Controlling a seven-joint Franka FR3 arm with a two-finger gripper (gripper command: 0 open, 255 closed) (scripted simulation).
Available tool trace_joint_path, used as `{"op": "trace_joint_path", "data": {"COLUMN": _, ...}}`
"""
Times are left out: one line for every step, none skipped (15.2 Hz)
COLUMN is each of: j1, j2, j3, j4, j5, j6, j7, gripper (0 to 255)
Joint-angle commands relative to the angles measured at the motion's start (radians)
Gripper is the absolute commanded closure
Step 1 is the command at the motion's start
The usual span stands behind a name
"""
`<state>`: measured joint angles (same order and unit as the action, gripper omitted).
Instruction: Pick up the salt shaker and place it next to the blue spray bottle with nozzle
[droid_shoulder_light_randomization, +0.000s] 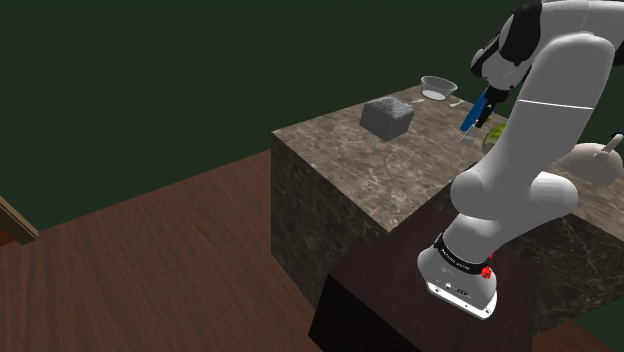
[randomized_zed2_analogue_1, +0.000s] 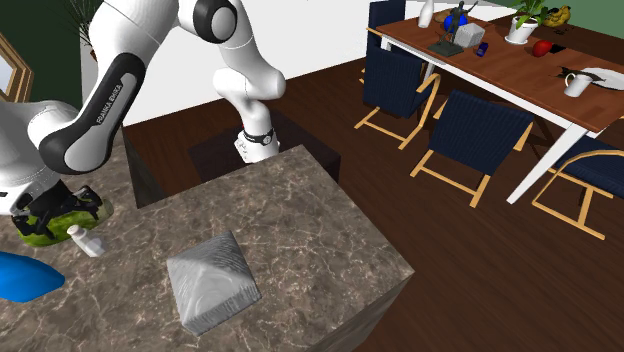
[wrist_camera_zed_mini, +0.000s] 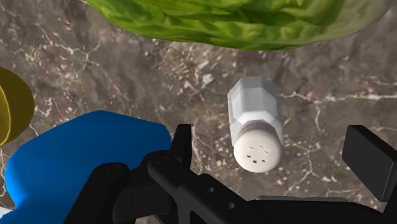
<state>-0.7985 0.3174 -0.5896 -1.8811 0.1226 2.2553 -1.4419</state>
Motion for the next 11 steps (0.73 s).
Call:
{"op": "trace_joint_path", "data": {"j1": 0.010, "j2": -0.031, "j3": -0.009, "j4": 0.016, "j5": -0.022, "j6": -0.042, "j7": 0.013, "gripper": 0}}
{"op": "trace_joint_path", "data": {"j1": 0.017, "j2": -0.050, "j3": -0.014, "j4": 0.027, "j5": -0.035, "j6": -0.070, "j7": 0.021, "gripper": 0}}
{"op": "trace_joint_path", "data": {"j1": 0.022, "j2": -0.064, "j3": -0.017, "j4": 0.037, "j5": -0.045, "j6": -0.092, "j7": 0.028, "gripper": 0}}
{"op": "trace_joint_path", "data": {"j1": 0.022, "j2": -0.064, "j3": -0.016, "j4": 0.037, "j5": -0.045, "j6": -0.092, "j7": 0.028, "gripper": 0}}
{"op": "trace_joint_path", "data": {"j1": 0.022, "j2": -0.064, "j3": -0.016, "j4": 0.037, "j5": -0.045, "j6": -0.092, "j7": 0.028, "gripper": 0}}
{"op": "trace_joint_path", "data": {"j1": 0.021, "j2": -0.064, "j3": -0.016, "j4": 0.037, "j5": -0.045, "j6": -0.092, "j7": 0.028, "gripper": 0}}
{"op": "trace_joint_path", "data": {"j1": 0.021, "j2": -0.064, "j3": -0.016, "j4": 0.037, "j5": -0.045, "j6": -0.092, "j7": 0.028, "gripper": 0}}
{"op": "trace_joint_path", "data": {"j1": 0.021, "j2": -0.064, "j3": -0.016, "j4": 0.037, "j5": -0.045, "j6": -0.092, "j7": 0.028, "gripper": 0}}
{"op": "trace_joint_path", "data": {"j1": 0.021, "j2": -0.064, "j3": -0.016, "j4": 0.037, "j5": -0.045, "j6": -0.092, "j7": 0.028, "gripper": 0}}
{"op": "trace_joint_path", "data": {"j1": 0.021, "j2": -0.064, "j3": -0.016, "j4": 0.037, "j5": -0.045, "j6": -0.092, "j7": 0.028, "gripper": 0}}
{"op": "trace_joint_path", "data": {"j1": 0.021, "j2": -0.064, "j3": -0.016, "j4": 0.037, "j5": -0.045, "j6": -0.092, "j7": 0.028, "gripper": 0}}
